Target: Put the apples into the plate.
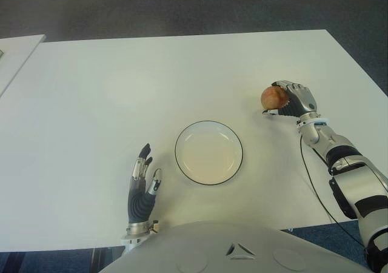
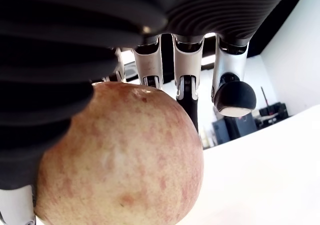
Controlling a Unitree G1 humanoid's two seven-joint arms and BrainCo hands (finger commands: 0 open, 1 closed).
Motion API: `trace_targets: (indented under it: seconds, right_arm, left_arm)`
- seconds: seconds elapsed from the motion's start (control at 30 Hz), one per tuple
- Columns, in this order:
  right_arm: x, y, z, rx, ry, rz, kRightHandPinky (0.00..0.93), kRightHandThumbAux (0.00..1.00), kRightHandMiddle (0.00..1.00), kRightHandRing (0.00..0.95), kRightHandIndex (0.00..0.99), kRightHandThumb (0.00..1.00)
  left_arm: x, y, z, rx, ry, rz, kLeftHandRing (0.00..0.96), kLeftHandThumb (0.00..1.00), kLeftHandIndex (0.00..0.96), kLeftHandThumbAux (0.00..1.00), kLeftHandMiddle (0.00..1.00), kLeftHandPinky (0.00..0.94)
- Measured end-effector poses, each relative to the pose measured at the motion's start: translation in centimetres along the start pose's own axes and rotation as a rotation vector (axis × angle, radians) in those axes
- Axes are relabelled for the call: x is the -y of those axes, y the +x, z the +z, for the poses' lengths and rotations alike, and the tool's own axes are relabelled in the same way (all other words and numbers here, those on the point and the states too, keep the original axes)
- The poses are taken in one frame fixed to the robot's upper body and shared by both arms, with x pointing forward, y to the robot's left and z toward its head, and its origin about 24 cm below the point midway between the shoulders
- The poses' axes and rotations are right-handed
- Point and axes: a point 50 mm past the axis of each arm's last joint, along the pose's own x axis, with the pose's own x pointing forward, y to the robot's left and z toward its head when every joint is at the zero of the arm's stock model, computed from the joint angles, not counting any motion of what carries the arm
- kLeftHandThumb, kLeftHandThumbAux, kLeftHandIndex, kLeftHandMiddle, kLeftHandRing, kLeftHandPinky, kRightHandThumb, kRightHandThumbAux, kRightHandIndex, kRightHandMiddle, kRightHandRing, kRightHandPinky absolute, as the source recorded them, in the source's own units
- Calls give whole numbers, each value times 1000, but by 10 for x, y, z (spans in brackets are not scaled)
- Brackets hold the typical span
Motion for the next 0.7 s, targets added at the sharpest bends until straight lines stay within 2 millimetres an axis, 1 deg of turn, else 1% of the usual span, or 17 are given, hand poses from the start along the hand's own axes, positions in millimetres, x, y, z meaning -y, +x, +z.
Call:
trace_targets:
  seconds: [0.53, 0.6, 0.7]
  right_arm:
    - [4, 4, 2, 9, 4, -19, 867, 710, 890, 880, 441, 721]
    - [6, 6, 5, 29, 10, -32, 866, 710, 890, 880, 441, 721]
    - [13, 11, 15, 90, 37, -69, 866, 710, 888, 880, 441, 720]
  left_arm:
    - [0, 0, 0, -3, 0, 2, 0, 0, 0, 425, 0, 0]
    - [0, 0, 1, 0, 1, 3, 0, 0, 0, 427, 0, 0]
    - [0, 0, 1, 2, 1, 4, 0, 0, 0, 430, 0, 0]
